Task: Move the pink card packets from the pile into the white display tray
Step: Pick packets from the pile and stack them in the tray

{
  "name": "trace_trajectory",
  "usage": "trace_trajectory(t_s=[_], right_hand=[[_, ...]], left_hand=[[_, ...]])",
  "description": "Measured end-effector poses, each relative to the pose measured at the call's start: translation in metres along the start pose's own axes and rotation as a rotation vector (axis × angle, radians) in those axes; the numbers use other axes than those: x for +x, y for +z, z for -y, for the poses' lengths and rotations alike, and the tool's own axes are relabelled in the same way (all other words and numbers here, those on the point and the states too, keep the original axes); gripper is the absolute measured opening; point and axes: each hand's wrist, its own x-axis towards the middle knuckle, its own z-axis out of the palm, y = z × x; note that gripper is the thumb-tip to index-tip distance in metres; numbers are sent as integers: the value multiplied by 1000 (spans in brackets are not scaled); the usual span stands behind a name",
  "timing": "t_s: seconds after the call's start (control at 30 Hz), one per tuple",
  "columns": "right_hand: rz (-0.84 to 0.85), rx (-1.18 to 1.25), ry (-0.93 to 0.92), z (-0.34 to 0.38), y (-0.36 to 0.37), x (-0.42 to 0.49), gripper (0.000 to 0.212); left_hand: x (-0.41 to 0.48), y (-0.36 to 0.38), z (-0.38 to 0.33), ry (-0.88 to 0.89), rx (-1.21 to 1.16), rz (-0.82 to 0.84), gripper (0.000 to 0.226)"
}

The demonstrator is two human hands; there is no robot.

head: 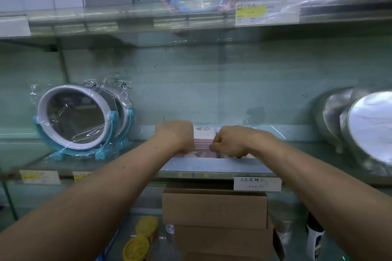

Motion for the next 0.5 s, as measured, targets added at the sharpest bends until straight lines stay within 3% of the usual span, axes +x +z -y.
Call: trace_trajectory(t_s=[0.07, 0.17, 0.27, 0.5], right_hand=[[51, 108, -11, -12, -8, -5, 23], [60, 77, -4, -33, -14, -7, 23], [100, 112, 9, -42, -11, -6, 23], [202, 85, 35, -40, -18, -9, 48]], left_hand=[[1, 1, -2, 37, -109, 9, 15], [-2, -2, -6, 57, -421, 301, 35], [-5, -4, -5, 82, -337, 458, 43], [0, -6, -4, 79, -340, 483, 45]])
